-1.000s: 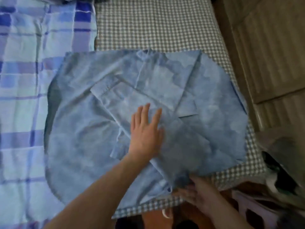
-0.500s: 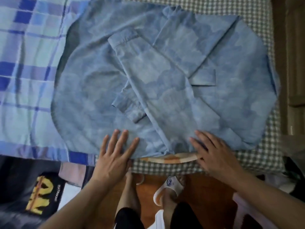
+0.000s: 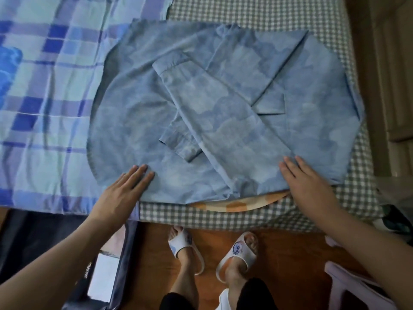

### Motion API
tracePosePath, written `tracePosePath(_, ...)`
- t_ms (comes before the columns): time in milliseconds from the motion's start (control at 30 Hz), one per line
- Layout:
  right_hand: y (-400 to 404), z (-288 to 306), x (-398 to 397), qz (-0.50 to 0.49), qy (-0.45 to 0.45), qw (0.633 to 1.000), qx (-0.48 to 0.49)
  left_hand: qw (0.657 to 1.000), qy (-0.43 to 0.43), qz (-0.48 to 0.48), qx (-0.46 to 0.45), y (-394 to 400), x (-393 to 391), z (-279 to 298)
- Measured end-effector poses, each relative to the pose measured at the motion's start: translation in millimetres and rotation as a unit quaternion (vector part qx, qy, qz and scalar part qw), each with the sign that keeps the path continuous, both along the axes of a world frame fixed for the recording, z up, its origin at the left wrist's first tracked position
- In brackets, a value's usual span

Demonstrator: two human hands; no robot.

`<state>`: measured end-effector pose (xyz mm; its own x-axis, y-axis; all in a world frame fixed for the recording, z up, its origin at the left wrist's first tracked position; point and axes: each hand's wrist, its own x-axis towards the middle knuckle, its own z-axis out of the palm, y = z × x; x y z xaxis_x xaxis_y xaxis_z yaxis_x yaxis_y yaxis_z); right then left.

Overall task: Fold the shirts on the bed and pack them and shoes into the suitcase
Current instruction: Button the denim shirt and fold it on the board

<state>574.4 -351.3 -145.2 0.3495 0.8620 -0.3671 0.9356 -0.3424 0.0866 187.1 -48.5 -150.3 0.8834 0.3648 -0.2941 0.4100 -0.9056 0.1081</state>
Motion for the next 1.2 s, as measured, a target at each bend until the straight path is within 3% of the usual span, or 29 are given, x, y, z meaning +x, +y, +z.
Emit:
tracePosePath(133,-22,2,4,0.049,-0.011,0.998,-0.048,0.999,0.007,-0.03,-0.029,-10,-20,14)
tracePosePath(233,-33,19,-5,0.082,-0.034,0.994,-0.068,0.999,0.023,0.011,-0.031,-23,-45,29)
tracePosePath(367,-5,62,-12,0.021,0.064,0.992,-0.108,0.99,0.096,0.081,-0.059,-3,-43,61)
tracePosePath(467,37,79,18,-0.088,0.04,0.987,-0.127,0.985,0.109,0.133,-0.013,53,-2,91)
tracePosePath(667,108,65,81,-0.244,-0.026,0.969,-0.037,0.969,0.011,0.23,0.09,175,116,102)
tracePosePath(767,115,45,79,-0.236,-0.084,0.968,-0.008,0.954,-0.04,0.259,0.149,146,149,65)
tracePosePath(867,109,25,67,-0.193,-0.124,0.973,-0.011,0.964,-0.135,0.222,0.05,64,170,34)
tracePosePath(933,100,17,60,-0.138,-0.141,0.98,0.037,0.982,-0.101,0.159,0.004,28,176,16)
tracePosePath(1067,72,22,52,-0.101,-0.195,0.969,0.11,0.976,0.051,0.207,-0.051,29,156,-21)
tracePosePath(1133,51,30,57,-0.148,-0.17,0.97,0.095,0.972,0.071,0.217,-0.051,38,151,-28)
tracePosePath(1200,28,38,66,-0.214,-0.064,0.97,0.095,0.97,0.094,0.213,-0.063,43,155,-28)
